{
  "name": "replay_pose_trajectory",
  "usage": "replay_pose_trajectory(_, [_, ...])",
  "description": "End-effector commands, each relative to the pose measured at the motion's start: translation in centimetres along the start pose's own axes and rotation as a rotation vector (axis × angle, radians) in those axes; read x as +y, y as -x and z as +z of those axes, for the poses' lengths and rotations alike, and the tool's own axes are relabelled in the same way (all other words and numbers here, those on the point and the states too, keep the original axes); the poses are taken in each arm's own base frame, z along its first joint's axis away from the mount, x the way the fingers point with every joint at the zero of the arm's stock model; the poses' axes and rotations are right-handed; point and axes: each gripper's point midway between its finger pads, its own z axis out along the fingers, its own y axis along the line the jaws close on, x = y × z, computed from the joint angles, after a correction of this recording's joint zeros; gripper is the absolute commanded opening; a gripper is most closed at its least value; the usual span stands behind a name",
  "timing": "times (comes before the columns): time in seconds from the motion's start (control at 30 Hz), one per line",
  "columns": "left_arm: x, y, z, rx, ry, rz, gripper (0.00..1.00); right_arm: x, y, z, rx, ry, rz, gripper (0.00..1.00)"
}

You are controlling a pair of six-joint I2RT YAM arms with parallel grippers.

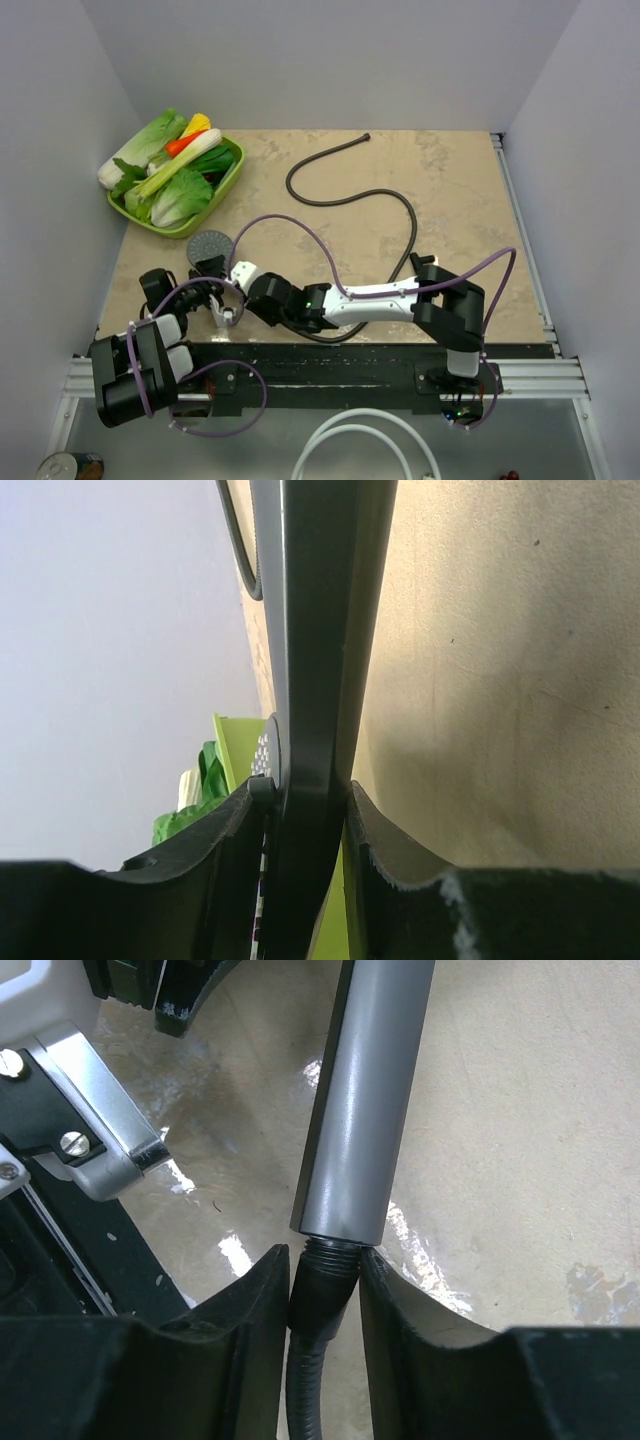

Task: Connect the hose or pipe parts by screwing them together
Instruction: Install the bathroom fixture on the pipeline.

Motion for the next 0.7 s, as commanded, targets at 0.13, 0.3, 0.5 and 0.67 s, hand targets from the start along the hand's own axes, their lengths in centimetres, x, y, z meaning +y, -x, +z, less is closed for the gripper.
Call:
replay_pose_trajectory(0.13, [-5.5,9.1,-1.0,-0.142,-0.019,0.492,0.00,-0.1,1.2,0.2,-0.058,0.064,0.093,0.21])
replay_pose_trajectory(0.3, [-5.3,9.2,-1.0,-0.148,-0.008,0.494,0.00,-0.2,1.6,0.1,-0.083,0.170,0.162,0.17])
replay_pose_trajectory(0.5, [-5.2,9.3,-1.0,-0.151,-0.002,0.495,0.00,0.0,3.0,-0.5,-0.135,0.370,0.293,0.14])
replay_pose_trajectory(0.67, [-5.1,9.3,-1.0,-0.153,0.002,0.494,0.00,0.6,3.7,-0.7,-0.165,0.585,0.404,0.16])
